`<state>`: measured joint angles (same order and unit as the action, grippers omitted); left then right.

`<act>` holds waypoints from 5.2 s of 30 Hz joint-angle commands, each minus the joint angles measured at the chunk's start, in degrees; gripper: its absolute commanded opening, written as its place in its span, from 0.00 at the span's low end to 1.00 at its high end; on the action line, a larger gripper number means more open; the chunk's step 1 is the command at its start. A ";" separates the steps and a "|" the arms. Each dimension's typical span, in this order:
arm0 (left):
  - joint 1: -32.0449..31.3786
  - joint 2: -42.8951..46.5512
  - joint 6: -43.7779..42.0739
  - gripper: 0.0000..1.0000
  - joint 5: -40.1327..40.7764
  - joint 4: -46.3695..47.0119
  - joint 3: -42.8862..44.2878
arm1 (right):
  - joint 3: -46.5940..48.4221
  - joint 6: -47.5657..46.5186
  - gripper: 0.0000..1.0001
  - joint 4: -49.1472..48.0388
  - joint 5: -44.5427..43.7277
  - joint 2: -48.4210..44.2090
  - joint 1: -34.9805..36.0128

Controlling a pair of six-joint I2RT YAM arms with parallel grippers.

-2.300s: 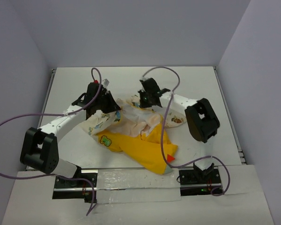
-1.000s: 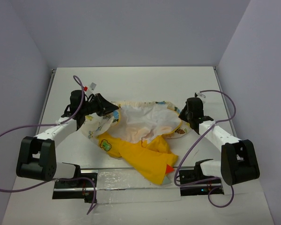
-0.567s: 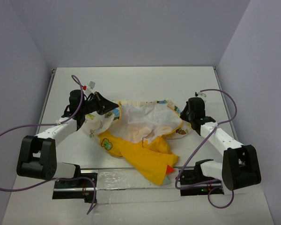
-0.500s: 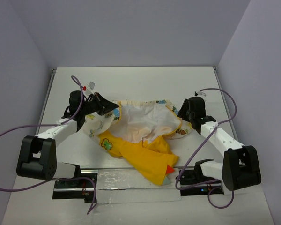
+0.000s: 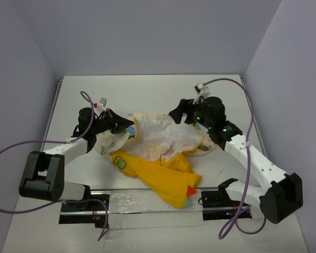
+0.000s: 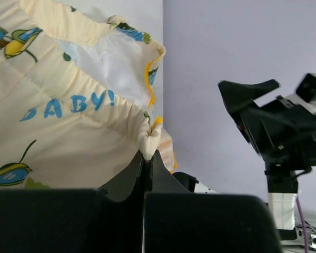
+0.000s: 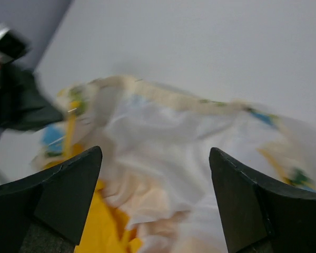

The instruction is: Zip up the jacket

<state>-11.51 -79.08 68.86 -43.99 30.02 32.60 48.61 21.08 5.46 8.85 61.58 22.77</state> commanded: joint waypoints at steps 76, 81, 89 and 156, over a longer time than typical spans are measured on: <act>0.11 18.67 -14.19 0.00 11.36 -27.28 6.78 | 14.02 -8.29 0.79 10.95 -14.82 26.31 -8.50; 0.17 17.96 -15.00 0.00 11.00 -28.02 8.20 | 15.94 -6.80 0.79 10.59 -4.50 30.35 -14.02; 0.17 16.18 -14.87 0.00 9.45 -27.75 9.09 | 15.21 -5.37 0.67 5.93 6.61 37.11 -14.86; 0.14 18.20 -15.13 0.00 8.69 -28.23 9.50 | 13.13 -6.64 0.47 9.03 3.22 30.05 -9.68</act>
<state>-11.51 -62.26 53.58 -33.77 -1.20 41.60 58.40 15.07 16.27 11.74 90.50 13.45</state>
